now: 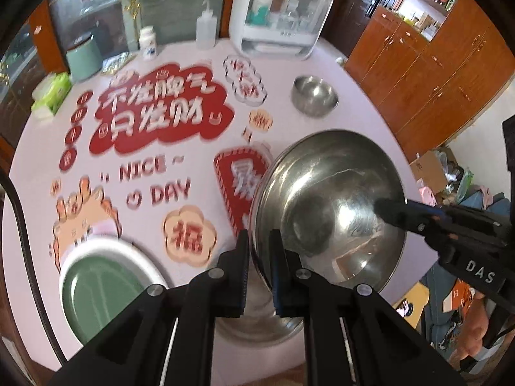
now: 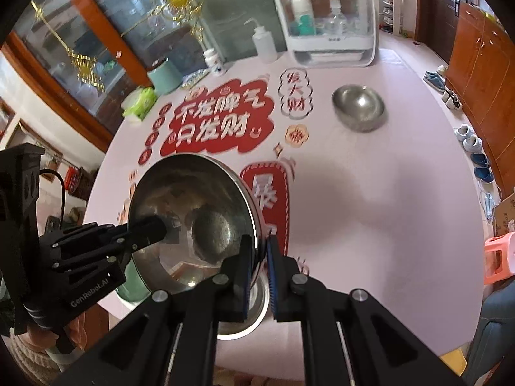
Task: Organize plates and bowls
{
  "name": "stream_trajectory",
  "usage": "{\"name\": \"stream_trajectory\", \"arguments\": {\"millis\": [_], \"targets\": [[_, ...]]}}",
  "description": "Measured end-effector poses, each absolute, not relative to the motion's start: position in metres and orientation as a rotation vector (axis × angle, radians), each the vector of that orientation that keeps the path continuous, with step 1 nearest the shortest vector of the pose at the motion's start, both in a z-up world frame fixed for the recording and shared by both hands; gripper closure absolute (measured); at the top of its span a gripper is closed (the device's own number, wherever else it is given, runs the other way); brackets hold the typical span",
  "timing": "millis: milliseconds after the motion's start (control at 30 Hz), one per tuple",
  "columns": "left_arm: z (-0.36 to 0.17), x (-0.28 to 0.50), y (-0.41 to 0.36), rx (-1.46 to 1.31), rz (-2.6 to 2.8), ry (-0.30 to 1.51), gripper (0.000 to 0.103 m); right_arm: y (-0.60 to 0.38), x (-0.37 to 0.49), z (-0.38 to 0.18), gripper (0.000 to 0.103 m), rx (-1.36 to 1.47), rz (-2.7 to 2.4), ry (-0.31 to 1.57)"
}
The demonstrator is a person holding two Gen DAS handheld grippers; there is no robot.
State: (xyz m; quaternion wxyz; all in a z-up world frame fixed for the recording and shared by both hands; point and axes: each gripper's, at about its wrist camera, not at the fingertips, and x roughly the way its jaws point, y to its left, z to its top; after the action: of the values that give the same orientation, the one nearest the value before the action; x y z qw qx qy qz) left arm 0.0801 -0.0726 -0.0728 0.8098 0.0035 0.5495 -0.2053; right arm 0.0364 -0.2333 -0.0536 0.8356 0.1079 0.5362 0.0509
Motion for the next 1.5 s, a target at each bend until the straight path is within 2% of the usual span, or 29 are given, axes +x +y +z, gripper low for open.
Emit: {"name": "stream_trajectory", "arguments": {"millis": [633,1233,1333,1500], "targets": [[-0.167,0.048,-0.052,0.013,-0.371,1.346,0.094,-0.193,0.010,-0.135,0.094,0.185,0.092,1.299],[-0.196,0.059,-0.060,0.049,-0.357,1.402,0.093,-0.194,0.024,-0.161,0.094,0.177,0.087,1.346],[-0.198,0.060,-0.062,0.060,-0.355,1.402,0.091,-0.193,0.026,-0.162,0.094,0.159,0.090,1.349],[-0.198,0.061,-0.063,0.069,-0.349,1.389,0.080,-0.192,0.028,-0.163,0.090,0.140,0.083,1.345]]}}
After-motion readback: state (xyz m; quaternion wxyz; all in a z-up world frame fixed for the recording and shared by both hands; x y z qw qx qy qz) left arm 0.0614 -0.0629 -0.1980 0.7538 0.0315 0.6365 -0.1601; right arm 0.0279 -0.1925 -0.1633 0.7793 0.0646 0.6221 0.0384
